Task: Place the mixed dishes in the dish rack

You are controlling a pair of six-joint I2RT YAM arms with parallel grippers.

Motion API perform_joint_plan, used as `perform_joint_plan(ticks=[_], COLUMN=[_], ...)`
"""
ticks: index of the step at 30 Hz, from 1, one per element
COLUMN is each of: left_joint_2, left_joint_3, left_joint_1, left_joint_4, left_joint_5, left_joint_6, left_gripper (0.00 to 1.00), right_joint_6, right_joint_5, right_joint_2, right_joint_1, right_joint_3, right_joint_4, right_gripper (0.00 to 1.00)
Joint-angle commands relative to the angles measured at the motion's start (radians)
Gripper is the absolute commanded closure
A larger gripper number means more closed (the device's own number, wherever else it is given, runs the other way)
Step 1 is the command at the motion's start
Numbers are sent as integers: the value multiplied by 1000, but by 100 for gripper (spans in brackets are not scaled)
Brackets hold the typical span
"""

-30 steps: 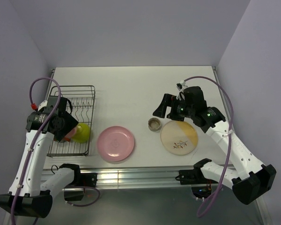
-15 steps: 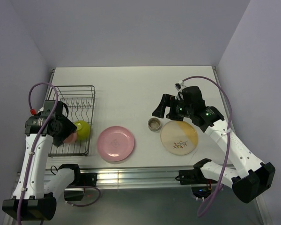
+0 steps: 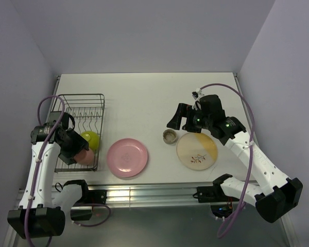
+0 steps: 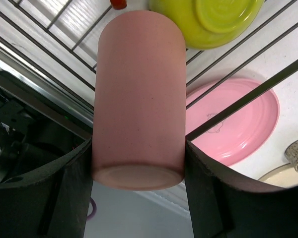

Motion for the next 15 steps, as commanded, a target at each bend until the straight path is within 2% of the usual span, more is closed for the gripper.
perform_joint_plan(ticks=[1, 13, 15], left_joint_2=[34, 71, 75], left_joint_3=[21, -34, -43], left_joint_1=[17, 60, 69], left_joint_4=[-22, -22, -22], left_joint_5=[62, 85, 89], left_joint_6=[27, 74, 88], left_gripper=[100, 100, 90], right_joint_6=[-19, -23, -23], right_joint_5=[7, 24, 27], right_joint_2=[-1, 18, 21], right_joint_1=[9, 26, 26], right_joint_3=[3, 3, 3], right_joint_4=[44, 46, 46], right_gripper=[0, 0, 0])
